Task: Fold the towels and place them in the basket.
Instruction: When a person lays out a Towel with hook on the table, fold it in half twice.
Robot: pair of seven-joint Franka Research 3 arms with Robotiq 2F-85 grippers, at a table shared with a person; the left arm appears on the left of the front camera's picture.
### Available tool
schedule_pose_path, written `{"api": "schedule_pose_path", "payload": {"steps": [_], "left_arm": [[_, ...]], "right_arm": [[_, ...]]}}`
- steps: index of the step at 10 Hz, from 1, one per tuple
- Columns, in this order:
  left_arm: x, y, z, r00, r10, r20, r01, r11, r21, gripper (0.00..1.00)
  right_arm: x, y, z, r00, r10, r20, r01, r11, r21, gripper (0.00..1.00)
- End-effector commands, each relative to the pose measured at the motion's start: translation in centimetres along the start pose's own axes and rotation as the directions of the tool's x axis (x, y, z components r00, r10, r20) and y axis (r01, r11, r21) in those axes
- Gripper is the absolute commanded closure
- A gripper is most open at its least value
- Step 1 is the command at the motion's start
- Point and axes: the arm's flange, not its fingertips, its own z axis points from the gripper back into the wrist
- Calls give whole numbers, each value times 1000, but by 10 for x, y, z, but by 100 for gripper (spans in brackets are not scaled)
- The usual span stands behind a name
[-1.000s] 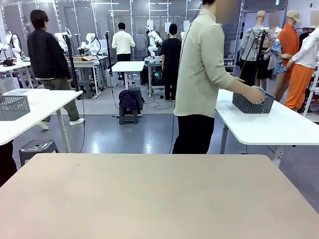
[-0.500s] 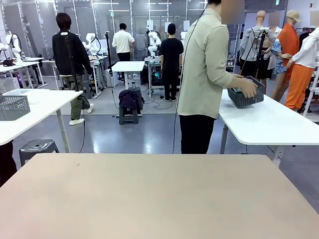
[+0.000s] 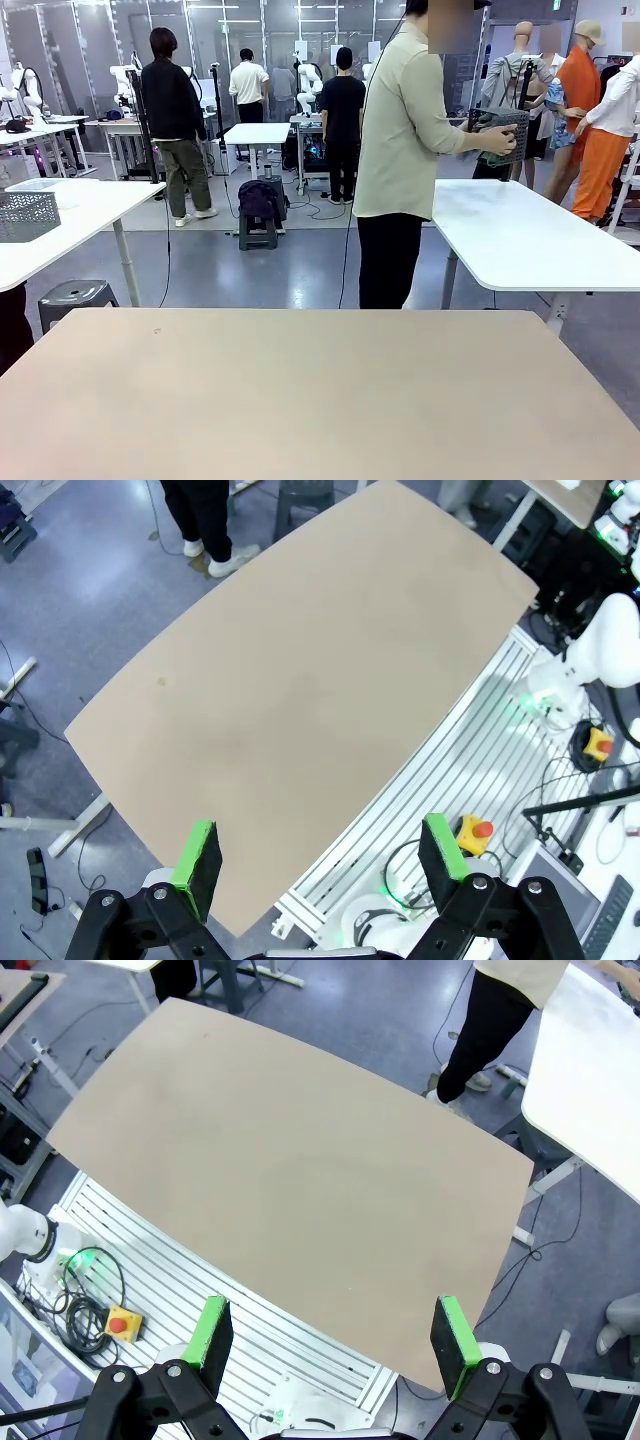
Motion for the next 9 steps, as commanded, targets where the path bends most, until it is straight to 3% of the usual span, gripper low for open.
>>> {"api": "schedule_pose_path", "payload": {"steps": [1,9], "left_arm": [[1,-2,-2,1000,-8,0,8,1000,-7,0],[1,-2,-2,1000,-8,0,8,1000,-7,0]], "right_arm": [[0,2,2,1000,7,5,-7,1000,4,0],[0,2,2,1000,7,5,-7,1000,4,0]]}}
